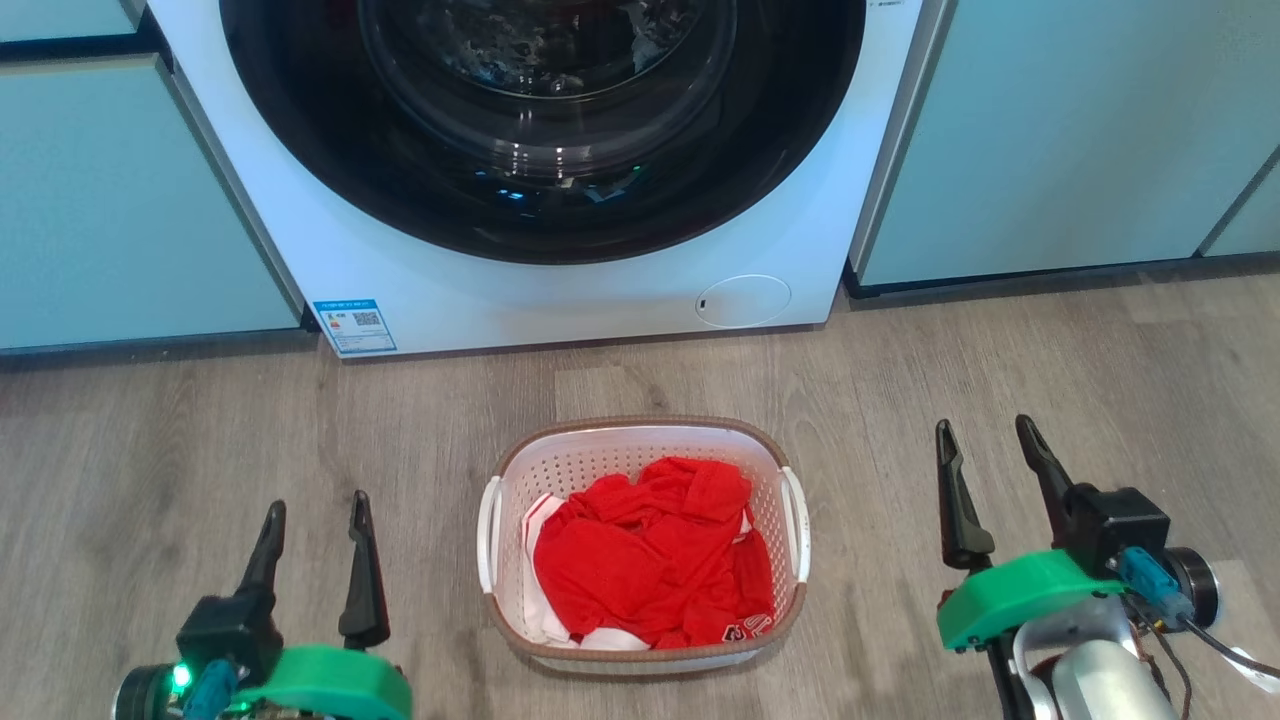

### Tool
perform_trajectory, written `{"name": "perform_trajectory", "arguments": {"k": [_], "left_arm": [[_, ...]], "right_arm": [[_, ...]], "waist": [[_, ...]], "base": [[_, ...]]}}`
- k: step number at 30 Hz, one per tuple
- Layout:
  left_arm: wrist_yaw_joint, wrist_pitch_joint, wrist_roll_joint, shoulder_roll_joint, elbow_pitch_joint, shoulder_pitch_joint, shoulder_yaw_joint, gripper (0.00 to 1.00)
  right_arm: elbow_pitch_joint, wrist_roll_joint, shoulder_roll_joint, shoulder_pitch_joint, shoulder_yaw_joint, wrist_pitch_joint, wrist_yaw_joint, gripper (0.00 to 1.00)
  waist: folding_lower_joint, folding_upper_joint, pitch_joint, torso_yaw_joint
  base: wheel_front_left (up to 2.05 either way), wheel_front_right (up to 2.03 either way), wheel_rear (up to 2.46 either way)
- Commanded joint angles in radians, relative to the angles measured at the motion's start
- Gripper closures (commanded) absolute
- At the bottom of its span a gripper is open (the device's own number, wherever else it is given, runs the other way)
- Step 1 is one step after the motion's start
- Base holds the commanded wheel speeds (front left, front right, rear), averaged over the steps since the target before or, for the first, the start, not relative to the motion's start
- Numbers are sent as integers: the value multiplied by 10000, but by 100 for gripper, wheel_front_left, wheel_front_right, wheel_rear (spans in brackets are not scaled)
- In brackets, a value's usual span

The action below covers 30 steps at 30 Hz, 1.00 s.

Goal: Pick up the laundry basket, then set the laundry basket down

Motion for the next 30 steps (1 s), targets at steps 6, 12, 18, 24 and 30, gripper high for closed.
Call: {"name": "perform_trajectory", "arguments": {"k": [6,12,18,24,30], "left_arm": [[92,-51,87,-55,-340,-331,410,0],[68,-51,131,-69,-348,-386,415,0],[-12,2,16,-29,123,-4,15,100],[-58,75,-346,-32,656,56,8,100],[-153,234,-1069,-9,713,-73,78,100]], "right_arm": [[-323,34,1,-208,193,-91,21,0],[-316,44,1,-244,158,-91,21,0],[118,3,6,0,-31,2,0,100],[603,371,7,145,-22,63,1,100],[610,1109,-40,94,-73,200,2,100]], "waist": [[1,0,35,34],[1,0,95,58],[1,0,160,65],[1,0,156,68],[1,0,141,74]], "base": [[0,0,0],[0,0,0],[0,0,0],[0,0,0],[0,0,0]]}}
